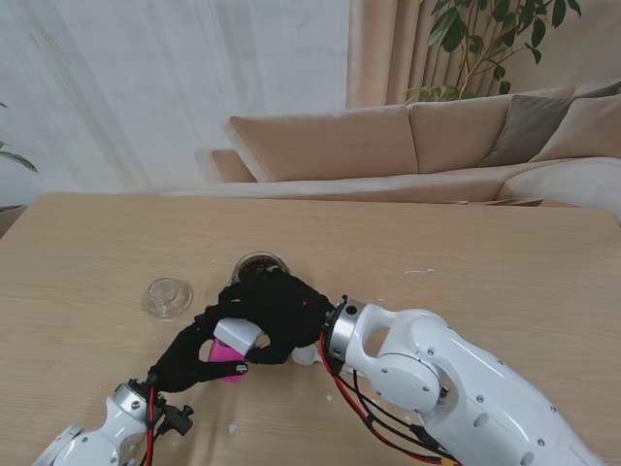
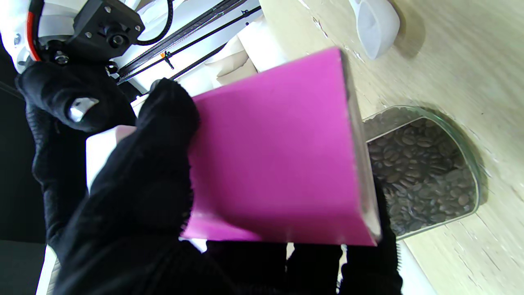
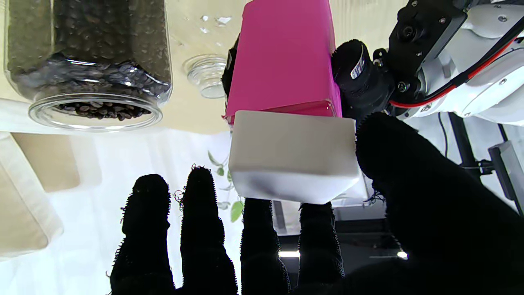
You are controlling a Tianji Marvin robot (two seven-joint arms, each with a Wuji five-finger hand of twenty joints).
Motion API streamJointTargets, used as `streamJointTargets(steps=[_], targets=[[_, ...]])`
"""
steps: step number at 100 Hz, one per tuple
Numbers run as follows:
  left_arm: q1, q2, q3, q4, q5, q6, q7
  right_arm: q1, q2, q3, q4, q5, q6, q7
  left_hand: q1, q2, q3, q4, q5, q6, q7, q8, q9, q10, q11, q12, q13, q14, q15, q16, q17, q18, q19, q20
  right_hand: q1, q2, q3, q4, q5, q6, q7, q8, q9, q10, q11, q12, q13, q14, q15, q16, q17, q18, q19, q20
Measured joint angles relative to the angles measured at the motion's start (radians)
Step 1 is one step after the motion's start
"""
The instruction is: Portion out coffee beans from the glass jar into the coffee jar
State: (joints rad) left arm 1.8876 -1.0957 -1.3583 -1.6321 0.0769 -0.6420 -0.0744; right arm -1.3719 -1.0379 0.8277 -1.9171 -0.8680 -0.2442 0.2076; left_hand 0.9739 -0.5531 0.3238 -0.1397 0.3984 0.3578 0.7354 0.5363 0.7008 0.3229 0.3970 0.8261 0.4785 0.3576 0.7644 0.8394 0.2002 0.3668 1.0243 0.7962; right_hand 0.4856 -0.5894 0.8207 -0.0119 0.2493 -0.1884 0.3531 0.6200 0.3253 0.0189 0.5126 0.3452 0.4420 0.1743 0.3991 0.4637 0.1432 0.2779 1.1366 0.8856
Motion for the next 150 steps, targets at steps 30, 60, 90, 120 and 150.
streamJointTargets(steps=[30, 60, 90, 120, 150], targets=[[0.001, 0.0, -0.002, 0.0, -0.013, -0.002, -0.008, 0.042, -0.005, -0.046, 0.04, 0.026, 0.005, -0.012, 0.0, 0.0, 0.0, 0.0, 0.0, 0.0, 0.0, 0.0, 0.0, 0.0, 0.0, 0.0, 0.0, 0.0, 0.0, 0.0, 0.0, 0.0, 0.0, 0.0, 0.024, -0.052, 0.028, -0.015, 0.043, -0.029, 0.201, 0.202, 0.022, 0.002, 0.161, 0.131, 0.06, 0.0, 0.106, 0.042, 0.081, 0.0, 0.056, 0.025], [0.002, 0.001, -0.005, 0.0, -0.018, -0.006, -0.009, 0.061, -0.019, -0.065, 0.075, 0.071, -0.004, -0.065, 0.0, 0.0, 0.0, 0.0, 0.0, 0.001, 0.0, 0.0, 0.0, 0.004, 0.0, 0.012, 0.0, 0.0, -0.009, 0.0, 0.0, 0.0, 0.0, 0.0, 0.06, -0.166, 0.065, -0.049, 0.188, 0.034, 0.314, 0.228, 0.155, 0.011, 0.194, 0.172, 0.237, -0.027, 0.295, 0.111, 0.246, -0.013, 0.186, 0.038], [0.003, 0.001, -0.005, 0.0, -0.018, -0.008, -0.013, 0.065, -0.028, -0.057, 0.094, 0.086, -0.04, -0.087, -0.038, 0.001, 0.097, 0.0, -0.016, 0.0, -0.089, -0.039, -0.082, -0.026, 0.084, -0.259, -0.037, -0.025, -0.199, -0.133, -0.029, 0.0, -0.095, -0.031, 0.111, -0.246, 0.066, -0.158, 0.246, 0.057, 0.405, 0.073, 0.244, 0.029, 0.168, 0.172, 0.333, -0.039, 0.341, 0.119, 0.341, -0.025, 0.218, 0.012], [0.005, 0.003, -0.005, -0.007, -0.031, -0.006, -0.033, 0.047, -0.026, -0.03, 0.065, 0.073, -0.038, -0.074, -0.105, 0.04, 0.199, 0.0, -0.115, -0.081, -0.211, -0.127, -0.307, -0.097, 0.022, -0.378, -0.204, -0.088, -0.396, -0.25, -0.121, -0.005, -0.297, -0.126, 0.123, -0.268, 0.064, -0.158, 0.261, 0.057, 0.416, 0.046, 0.268, 0.029, 0.146, 0.172, 0.353, -0.035, 0.341, 0.119, 0.365, -0.026, 0.229, 0.01], [0.007, 0.009, -0.008, -0.008, -0.043, 0.001, -0.057, 0.023, -0.019, 0.0, 0.034, 0.061, -0.033, -0.043, -0.233, 0.056, 0.292, 0.021, -0.201, -0.144, -0.359, -0.248, -0.485, -0.144, -0.095, -0.446, -0.365, -0.139, -0.543, -0.301, -0.193, -0.041, -0.589, -0.164, 0.123, -0.277, 0.063, -0.169, 0.275, 0.061, 0.417, 0.033, 0.289, 0.032, 0.142, 0.172, 0.364, -0.027, 0.342, 0.121, 0.376, -0.027, 0.231, 0.002]])
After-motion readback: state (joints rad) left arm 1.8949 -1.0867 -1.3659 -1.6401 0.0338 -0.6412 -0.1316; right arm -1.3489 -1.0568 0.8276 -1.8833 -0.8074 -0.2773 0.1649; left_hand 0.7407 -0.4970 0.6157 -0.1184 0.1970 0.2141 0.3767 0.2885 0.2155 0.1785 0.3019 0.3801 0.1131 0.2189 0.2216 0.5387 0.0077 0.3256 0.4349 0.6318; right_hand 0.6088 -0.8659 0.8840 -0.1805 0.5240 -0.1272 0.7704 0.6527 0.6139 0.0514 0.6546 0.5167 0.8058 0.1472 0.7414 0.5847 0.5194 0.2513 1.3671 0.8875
